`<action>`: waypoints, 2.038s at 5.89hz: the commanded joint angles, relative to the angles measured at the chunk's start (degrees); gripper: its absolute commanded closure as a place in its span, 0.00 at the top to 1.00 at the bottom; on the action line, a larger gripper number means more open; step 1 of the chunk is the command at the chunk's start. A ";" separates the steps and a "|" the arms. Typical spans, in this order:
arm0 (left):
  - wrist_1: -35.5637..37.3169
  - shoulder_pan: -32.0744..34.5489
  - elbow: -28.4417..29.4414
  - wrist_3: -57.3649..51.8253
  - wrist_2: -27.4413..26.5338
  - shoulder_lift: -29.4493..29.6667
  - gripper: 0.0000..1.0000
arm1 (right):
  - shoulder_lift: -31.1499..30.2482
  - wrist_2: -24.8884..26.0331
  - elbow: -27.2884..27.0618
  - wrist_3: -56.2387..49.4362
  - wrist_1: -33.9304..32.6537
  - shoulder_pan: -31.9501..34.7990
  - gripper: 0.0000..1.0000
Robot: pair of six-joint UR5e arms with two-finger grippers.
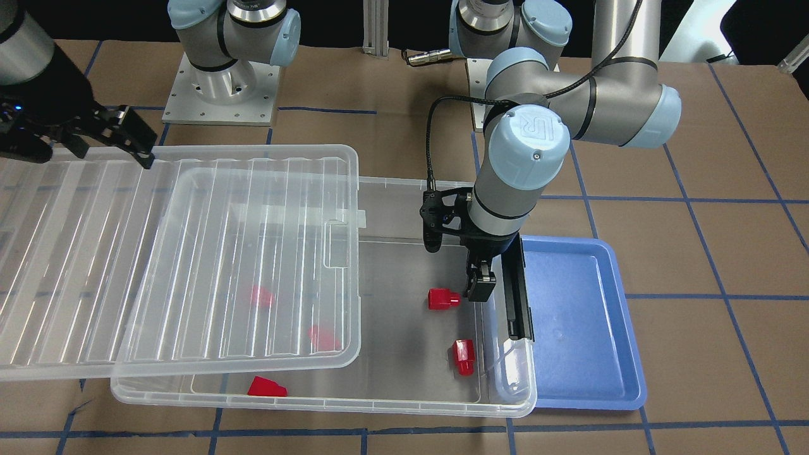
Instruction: Place red block in blue tray from box
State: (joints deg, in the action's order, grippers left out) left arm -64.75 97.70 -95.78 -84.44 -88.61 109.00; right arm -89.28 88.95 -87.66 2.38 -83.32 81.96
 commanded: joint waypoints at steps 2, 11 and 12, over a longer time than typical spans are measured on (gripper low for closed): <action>8.11 0.21 -2.29 -0.02 -0.86 7.43 0.97 | -0.02 -0.70 0.03 4.48 -0.27 5.67 1.00; -2.75 0.83 2.94 2.35 -0.86 -2.87 0.10 | -0.02 -0.70 -0.23 4.48 -0.35 5.76 1.00; -9.27 -2.05 5.76 2.27 -1.04 -5.79 0.10 | -0.02 -0.70 -0.32 4.39 -0.44 5.76 1.00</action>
State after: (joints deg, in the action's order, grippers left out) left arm -67.60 97.62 -92.72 -82.36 -89.54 106.45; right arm -89.29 88.26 -87.86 6.83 -83.68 87.72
